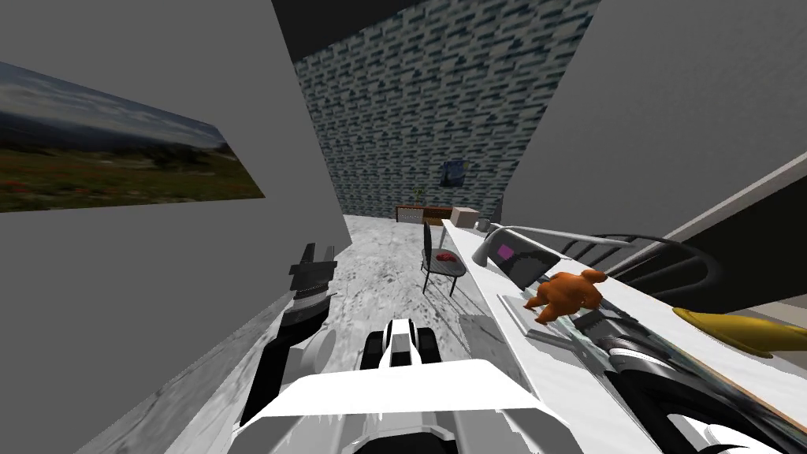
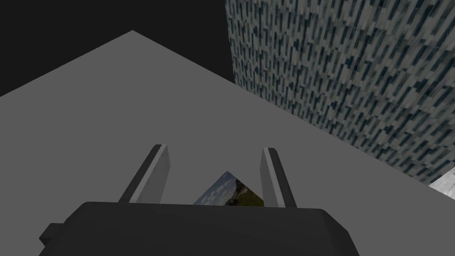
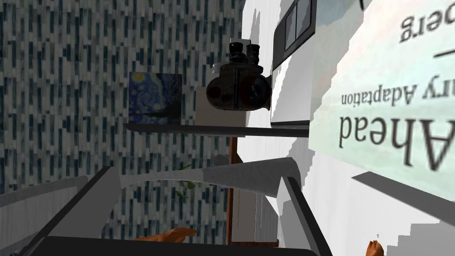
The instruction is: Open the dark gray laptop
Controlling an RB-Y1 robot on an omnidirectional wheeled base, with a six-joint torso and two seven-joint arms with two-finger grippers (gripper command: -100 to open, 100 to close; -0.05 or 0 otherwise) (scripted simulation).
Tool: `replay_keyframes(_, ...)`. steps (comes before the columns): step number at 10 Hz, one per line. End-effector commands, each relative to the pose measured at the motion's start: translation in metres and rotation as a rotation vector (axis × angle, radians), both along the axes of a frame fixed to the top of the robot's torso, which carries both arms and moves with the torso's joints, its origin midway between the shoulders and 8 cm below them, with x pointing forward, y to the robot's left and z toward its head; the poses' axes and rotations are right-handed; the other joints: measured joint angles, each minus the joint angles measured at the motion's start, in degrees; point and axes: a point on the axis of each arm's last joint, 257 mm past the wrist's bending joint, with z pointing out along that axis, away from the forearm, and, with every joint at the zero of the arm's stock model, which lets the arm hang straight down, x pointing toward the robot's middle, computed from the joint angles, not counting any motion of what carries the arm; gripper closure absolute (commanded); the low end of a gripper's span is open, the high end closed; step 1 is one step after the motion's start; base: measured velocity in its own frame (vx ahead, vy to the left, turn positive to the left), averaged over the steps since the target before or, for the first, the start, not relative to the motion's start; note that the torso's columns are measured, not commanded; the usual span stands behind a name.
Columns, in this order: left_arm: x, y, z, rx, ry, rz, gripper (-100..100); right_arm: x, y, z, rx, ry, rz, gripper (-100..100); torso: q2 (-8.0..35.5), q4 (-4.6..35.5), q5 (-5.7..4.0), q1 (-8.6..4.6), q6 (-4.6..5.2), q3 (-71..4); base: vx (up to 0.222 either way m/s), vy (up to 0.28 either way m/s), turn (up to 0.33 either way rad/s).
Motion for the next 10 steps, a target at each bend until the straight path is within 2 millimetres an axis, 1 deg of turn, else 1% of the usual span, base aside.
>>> replay_keyframes(1, 0.000, 0.000, 0.000, 0.000, 0.000, 0.000, 0, -0.005, -0.014, 0.016, -0.146, 0.098, -0.015, -100, 0.1, 0.0, 0.00, 0.07, 0.13, 0.0, 0.040, -0.081, 0.189)
replay_keyframes(2, 0.000, 0.000, 0.000, 0.000, 0.000, 0.000, 0, -0.007, -0.021, 0.025, -0.202, 0.132, -0.024, -100, 0.2, 0.0, 0.02, 0.15, 0.08, 0.1, 0.033, -0.093, 0.250)
replay_keyframes(3, 0.000, 0.000, 0.000, 0.000, 0.000, 0.000, 0, -0.007, -0.021, 0.025, -0.218, 0.146, -0.023, -100, 0.2, 0.0, 0.01, 0.12, 0.10, 0.1, 0.021, -0.070, 0.105)
replay_keyframes(5, 0.000, 0.000, 0.000, 0.000, 0.000, 0.000, 0, -0.009, -0.032, 0.042, -0.338, 0.221, -0.034, -100, 0.2, 0.1, 0.03, 0.19, 0.11, 0.1, 0.022, -0.059, 0.178)
replay_keyframes(8, 0.000, 0.000, 0.000, 0.000, 0.000, 0.000, 0, -0.007, -0.041, 0.063, -0.460, 0.293, -0.040, -100, 0.2, 0.0, -0.01, 0.09, 0.13, 0.1, 0.025, -0.065, 0.141)
replay_keyframes(9, 0.000, 0.000, 0.000, 0.000, 0.000, 0.000, 0, -0.008, -0.038, 0.058, -0.434, 0.279, -0.036, -100, 0.2, 0.0, 0.01, 0.14, 0.11, 0.1, 0.012, -0.026, 0.026)
replay_keyframes(10, 0.000, 0.000, 0.000, 0.000, 0.000, 0.000, 0, -0.011, -0.043, 0.064, -0.438, 0.281, -0.039, -100, 0.2, 0.0, 0.02, 0.23, 0.14, 0.1, 0.105, -0.087, -0.002)
